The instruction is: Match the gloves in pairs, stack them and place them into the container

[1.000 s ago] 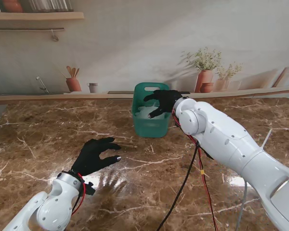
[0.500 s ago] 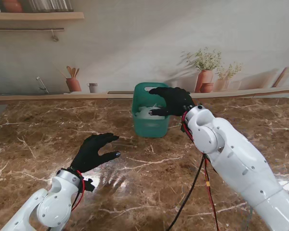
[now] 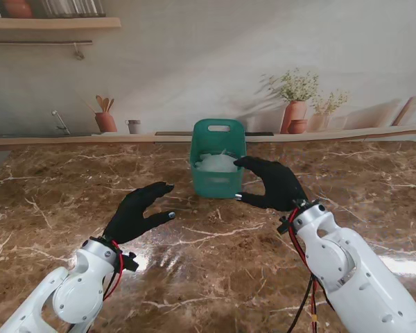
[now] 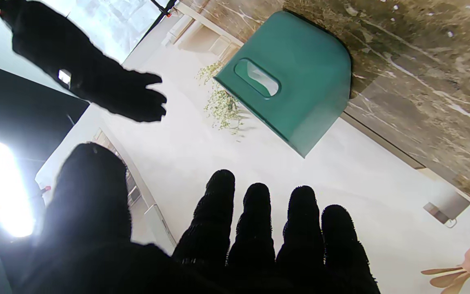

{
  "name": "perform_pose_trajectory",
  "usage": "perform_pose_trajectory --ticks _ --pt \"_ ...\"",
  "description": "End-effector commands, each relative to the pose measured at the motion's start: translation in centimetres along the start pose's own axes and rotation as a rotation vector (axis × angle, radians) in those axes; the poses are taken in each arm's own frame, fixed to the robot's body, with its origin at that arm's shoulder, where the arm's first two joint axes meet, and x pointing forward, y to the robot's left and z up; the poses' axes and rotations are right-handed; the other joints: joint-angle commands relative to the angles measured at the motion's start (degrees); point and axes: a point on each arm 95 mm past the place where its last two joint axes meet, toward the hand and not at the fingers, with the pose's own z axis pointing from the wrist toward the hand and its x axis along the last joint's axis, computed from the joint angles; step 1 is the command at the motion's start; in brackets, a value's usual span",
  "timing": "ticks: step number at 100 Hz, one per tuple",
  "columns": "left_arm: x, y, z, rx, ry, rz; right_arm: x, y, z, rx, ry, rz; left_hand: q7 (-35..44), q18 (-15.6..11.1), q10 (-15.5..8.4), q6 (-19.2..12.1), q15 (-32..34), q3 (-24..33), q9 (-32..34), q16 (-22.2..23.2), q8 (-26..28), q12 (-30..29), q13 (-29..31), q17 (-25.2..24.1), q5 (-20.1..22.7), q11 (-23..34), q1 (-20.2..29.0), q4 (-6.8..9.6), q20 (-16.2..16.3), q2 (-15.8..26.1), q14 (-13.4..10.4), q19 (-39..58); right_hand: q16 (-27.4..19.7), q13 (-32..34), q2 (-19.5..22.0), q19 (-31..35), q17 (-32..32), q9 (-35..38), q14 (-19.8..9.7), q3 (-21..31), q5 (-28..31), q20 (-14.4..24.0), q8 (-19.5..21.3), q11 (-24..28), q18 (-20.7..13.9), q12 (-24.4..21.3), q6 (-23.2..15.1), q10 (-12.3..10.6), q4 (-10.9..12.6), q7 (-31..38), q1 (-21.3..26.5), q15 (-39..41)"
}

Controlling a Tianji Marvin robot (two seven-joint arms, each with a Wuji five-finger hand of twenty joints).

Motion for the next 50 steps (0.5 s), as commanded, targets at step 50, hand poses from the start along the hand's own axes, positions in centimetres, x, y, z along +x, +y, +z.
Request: perform_pose_trajectory --ticks 50 --pt "0.7 0.8 0.1 -0.005 0.034 -0.008 -1.5 -4.7 -6.3 0.005 -0.074 0.114 -0.9 -3.9 -1.5 0.7 -2.1 -1.9 -2.2 -1.4 -0.7 -0.9 -3.4 0.0 -1.9 -1.0 -2.3 2.3 -1.7 2.8 -3.4 4.4 -1.4 -1.2 4.9 1.3 -1.9 -1.4 1.5 -1.6 -3.1 -2.6 -2.4 -1.8 0.4 -1.5 2.4 2.0 2.9 -1.7 -4.2 -0.7"
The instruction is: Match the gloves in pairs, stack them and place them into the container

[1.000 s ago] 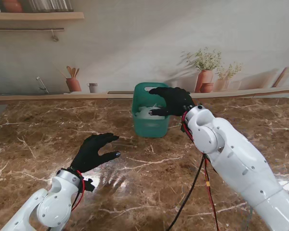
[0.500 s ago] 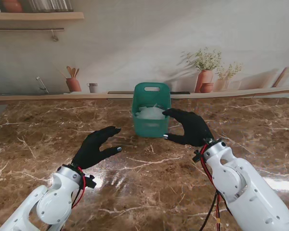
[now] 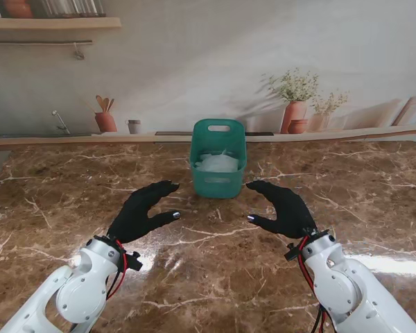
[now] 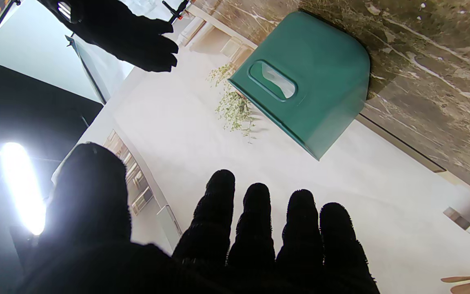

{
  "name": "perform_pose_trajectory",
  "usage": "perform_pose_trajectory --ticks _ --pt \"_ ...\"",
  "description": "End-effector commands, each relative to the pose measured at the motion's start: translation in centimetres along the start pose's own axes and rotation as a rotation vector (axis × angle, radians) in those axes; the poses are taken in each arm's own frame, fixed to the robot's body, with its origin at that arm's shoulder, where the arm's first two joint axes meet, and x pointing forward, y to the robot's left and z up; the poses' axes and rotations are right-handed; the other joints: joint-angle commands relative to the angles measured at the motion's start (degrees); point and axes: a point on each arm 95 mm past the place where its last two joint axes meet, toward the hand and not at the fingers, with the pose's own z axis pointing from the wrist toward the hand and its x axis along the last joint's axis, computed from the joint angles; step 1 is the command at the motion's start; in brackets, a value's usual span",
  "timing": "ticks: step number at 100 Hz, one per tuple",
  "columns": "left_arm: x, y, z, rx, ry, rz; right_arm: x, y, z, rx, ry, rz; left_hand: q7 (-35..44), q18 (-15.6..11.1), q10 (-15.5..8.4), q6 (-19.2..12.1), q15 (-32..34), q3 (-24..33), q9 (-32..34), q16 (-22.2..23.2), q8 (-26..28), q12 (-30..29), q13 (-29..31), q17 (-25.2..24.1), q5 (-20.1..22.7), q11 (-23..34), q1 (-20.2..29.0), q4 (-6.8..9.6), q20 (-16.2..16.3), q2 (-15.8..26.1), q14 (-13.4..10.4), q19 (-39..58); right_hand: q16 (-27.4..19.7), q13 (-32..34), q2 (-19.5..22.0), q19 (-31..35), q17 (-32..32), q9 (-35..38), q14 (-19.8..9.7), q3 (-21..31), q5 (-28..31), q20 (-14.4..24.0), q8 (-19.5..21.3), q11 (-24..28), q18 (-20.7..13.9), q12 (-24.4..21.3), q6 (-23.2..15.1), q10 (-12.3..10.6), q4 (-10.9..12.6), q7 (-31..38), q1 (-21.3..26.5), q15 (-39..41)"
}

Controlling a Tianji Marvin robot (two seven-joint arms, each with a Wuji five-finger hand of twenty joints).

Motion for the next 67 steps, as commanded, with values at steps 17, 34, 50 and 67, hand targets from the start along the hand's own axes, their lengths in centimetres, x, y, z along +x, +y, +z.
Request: perform_pose_trajectory --ticks 17,34,50,67 --pt "-0.1 0.4 -0.4 -0.006 -0.013 -0.006 0.2 -0.7 -0.6 0.012 -0.006 0.038 -0.9 -3.2 -1.5 0.7 -1.3 -1.9 -2.0 -0.8 -0.6 -0.9 -2.0 -0.2 -1.7 -1.0 -2.2 2.28 -1.1 2.7 -2.8 1.9 -1.3 -1.3 1.5 1.4 -0.9 -1.5 -0.4 -1.3 -2.5 -1.8 -1.0 -1.0 -0.3 -0.8 -0.1 0.1 2.9 -0.9 -2.5 -0.6" --pt "0.2 -0.1 -0.5 -0.002 -0.013 0.0 0.5 -0.3 -0.6 0.003 0.002 0.039 -0.7 -3.2 -1.5 0.7 -1.3 -1.9 -1.9 -0.9 -0.6 -0.9 -2.0 -0.2 -1.5 -1.0 -2.1 2.26 -1.4 2.7 -2.8 2.1 -1.1 -1.4 1.5 1.6 -0.9 -1.7 -0.4 -1.6 -2.5 -1.6 -0.9 -0.7 -0.1 -0.7 -0.7 0.0 2.9 -0.7 -1.8 -0.5" --pt "0.3 -0.3 -0.5 0.006 -0.014 0.002 0.7 -0.1 -0.6 0.001 0.013 0.037 -0.6 -3.2 -1.5 0.6 -1.3 -1.9 -1.7 -0.9 -0.5 -0.9 -1.9 -0.2 -1.4 -1.0 -2.0 2.23 -1.6 2.6 -2.9 2.2 -1.0 -1.3 1.5 1.7 -0.9 -1.6 -0.4 -1.7 -2.5 -1.5 -0.8 -0.5 -0.1 -0.6 -0.9 -0.1 3.0 -0.6 -1.4 -0.6" --pt "0.4 -0.4 -0.4 0.001 -0.006 0.004 1.0 0.3 -0.3 -0.012 0.023 0.024 -0.6 -3.3 -1.5 0.6 -1.4 -1.9 -1.8 -1.0 -0.5 -1.0 -2.1 -0.3 -1.5 -1.1 -1.9 2.22 -1.8 2.8 -2.9 2.2 -0.9 -1.3 1.2 1.7 -0.7 -1.6 -0.5 -1.8 -2.2 -1.4 -0.7 -0.4 0.0 -0.5 -1.1 -0.1 3.0 -0.5 -0.9 -0.6"
